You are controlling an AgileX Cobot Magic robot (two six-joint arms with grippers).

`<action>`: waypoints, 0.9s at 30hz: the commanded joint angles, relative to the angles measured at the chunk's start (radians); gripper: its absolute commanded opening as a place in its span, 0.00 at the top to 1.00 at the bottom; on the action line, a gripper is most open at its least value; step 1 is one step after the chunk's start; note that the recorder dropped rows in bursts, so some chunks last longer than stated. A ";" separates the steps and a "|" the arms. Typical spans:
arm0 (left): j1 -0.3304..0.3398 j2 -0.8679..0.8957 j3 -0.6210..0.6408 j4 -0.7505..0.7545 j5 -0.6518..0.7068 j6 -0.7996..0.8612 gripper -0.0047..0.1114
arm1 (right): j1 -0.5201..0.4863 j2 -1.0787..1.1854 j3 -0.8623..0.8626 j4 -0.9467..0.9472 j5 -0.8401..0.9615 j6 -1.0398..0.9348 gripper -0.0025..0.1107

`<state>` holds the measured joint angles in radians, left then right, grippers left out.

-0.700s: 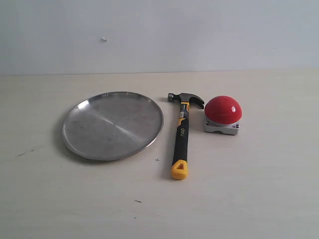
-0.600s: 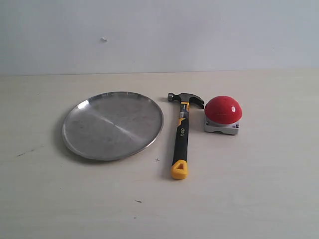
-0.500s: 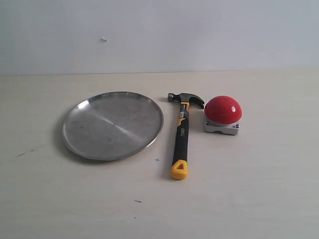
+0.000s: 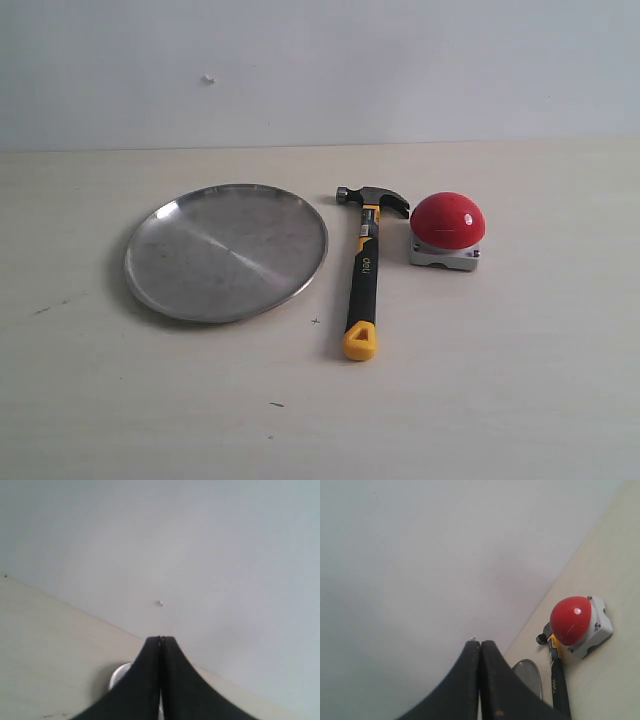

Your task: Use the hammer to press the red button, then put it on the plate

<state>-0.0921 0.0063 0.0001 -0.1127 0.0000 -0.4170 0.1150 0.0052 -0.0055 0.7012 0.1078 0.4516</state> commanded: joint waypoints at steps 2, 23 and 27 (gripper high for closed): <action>0.002 -0.006 0.000 -0.007 -0.145 -0.017 0.96 | 0.001 -0.005 0.005 -0.002 -0.003 -0.003 0.98; 0.002 0.735 -0.617 0.005 0.376 0.398 0.96 | 0.001 -0.005 0.005 -0.002 -0.003 -0.003 0.98; 0.002 0.901 -0.777 0.028 0.550 0.453 0.96 | 0.001 -0.005 0.005 -0.002 -0.003 -0.003 0.98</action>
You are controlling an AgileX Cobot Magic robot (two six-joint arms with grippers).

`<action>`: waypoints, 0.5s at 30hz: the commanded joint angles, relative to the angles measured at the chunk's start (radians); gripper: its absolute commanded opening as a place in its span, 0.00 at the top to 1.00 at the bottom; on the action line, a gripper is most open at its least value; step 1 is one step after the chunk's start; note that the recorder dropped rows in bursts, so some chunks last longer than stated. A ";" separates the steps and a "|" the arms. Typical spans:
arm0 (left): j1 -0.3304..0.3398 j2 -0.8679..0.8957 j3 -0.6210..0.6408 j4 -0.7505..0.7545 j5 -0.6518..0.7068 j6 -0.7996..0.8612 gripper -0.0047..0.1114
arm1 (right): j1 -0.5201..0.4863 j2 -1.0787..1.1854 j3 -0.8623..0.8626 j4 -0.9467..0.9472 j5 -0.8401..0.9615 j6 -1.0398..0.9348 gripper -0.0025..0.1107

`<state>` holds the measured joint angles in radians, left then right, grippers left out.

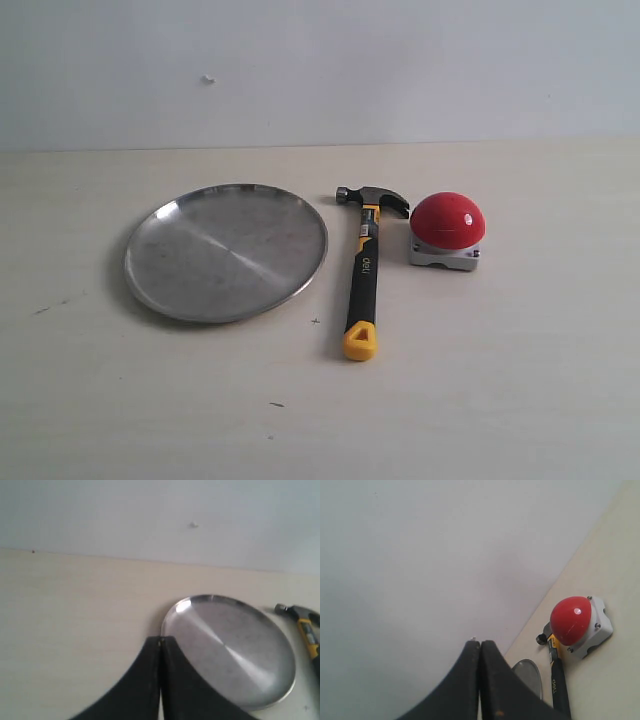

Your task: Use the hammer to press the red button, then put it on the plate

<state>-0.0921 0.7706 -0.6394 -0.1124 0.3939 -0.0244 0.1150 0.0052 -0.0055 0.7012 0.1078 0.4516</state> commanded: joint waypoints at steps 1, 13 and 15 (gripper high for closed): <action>0.002 0.183 -0.172 0.045 0.195 0.063 0.96 | 0.001 -0.005 0.005 -0.002 -0.003 -0.003 0.98; -0.103 0.680 -0.691 0.126 0.784 -0.160 0.83 | 0.001 -0.005 0.005 -0.002 -0.003 -0.003 0.98; -0.178 0.741 -0.737 0.126 0.790 -0.201 0.74 | 0.001 -0.005 0.005 -0.002 -0.003 -0.003 0.98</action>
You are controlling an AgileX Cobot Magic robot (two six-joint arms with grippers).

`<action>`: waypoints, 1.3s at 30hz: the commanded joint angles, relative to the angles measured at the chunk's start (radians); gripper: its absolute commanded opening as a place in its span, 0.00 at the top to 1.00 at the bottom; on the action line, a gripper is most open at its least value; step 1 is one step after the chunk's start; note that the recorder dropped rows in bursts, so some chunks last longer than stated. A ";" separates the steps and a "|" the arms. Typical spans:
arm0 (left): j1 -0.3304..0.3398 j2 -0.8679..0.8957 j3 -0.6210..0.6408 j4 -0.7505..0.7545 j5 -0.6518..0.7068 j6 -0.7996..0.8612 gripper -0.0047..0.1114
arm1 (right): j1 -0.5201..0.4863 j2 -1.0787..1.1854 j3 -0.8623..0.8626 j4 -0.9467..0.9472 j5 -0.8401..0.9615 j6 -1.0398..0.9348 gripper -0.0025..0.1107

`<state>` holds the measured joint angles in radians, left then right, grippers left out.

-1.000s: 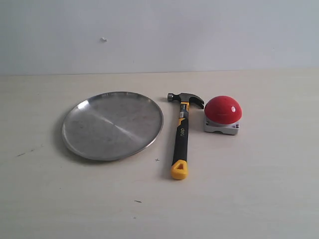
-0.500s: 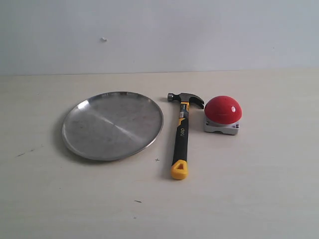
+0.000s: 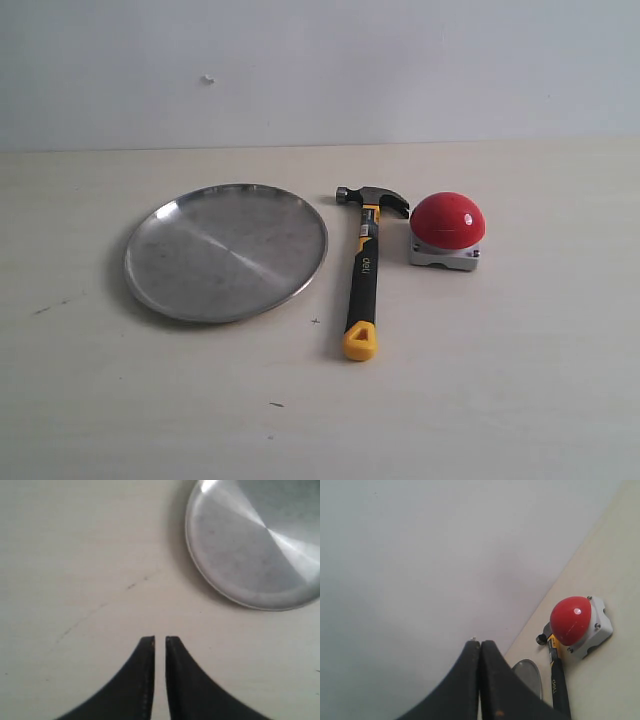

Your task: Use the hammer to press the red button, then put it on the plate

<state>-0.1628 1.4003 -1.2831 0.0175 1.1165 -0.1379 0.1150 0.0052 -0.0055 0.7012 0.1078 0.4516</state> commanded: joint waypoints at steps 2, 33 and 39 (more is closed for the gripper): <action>-0.187 0.176 -0.139 -0.004 0.046 -0.099 0.66 | 0.001 -0.005 0.005 -0.002 -0.003 -0.003 0.98; -0.455 1.043 -1.115 -0.103 0.105 -0.137 0.47 | 0.001 -0.005 0.005 -0.002 -0.003 -0.003 0.98; -0.455 1.139 -1.197 -0.132 0.105 -0.131 0.47 | 0.001 -0.005 0.005 -0.002 -0.003 -0.003 0.98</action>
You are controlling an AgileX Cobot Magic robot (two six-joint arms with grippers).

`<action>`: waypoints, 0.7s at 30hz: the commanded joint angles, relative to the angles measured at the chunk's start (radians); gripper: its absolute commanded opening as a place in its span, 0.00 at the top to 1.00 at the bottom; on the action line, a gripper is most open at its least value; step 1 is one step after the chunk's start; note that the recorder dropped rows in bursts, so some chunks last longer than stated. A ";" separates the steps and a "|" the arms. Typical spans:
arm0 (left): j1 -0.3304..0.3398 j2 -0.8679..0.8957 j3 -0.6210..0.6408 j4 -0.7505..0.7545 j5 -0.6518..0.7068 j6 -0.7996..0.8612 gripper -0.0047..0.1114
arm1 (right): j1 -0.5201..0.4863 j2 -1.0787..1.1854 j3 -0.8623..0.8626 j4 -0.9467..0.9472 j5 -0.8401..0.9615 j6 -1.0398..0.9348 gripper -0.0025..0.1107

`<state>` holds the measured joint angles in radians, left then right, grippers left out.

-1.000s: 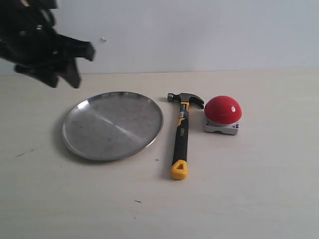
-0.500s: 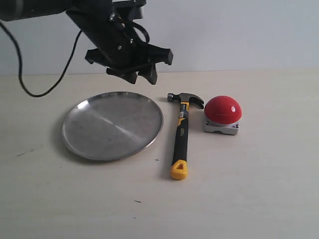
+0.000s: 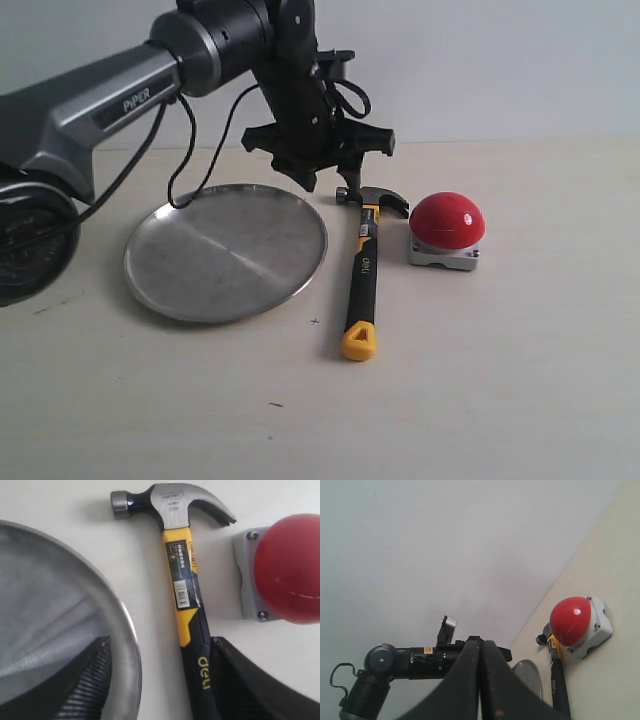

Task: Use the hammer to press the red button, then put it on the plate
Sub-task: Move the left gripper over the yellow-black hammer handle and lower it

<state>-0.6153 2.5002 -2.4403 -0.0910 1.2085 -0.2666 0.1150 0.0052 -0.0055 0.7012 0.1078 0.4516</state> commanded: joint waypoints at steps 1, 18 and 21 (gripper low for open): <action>-0.003 0.045 -0.040 -0.025 0.013 -0.002 0.47 | 0.001 -0.005 0.005 -0.002 -0.003 -0.003 0.98; -0.003 0.075 -0.040 -0.050 0.013 0.002 0.47 | 0.001 -0.005 0.005 -0.002 -0.003 -0.003 0.98; -0.003 0.075 -0.040 -0.053 0.013 0.023 0.56 | 0.001 -0.005 0.005 -0.002 -0.003 -0.003 0.98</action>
<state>-0.6153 2.5823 -2.4723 -0.1346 1.2224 -0.2639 0.1150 0.0052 -0.0055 0.7012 0.1078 0.4516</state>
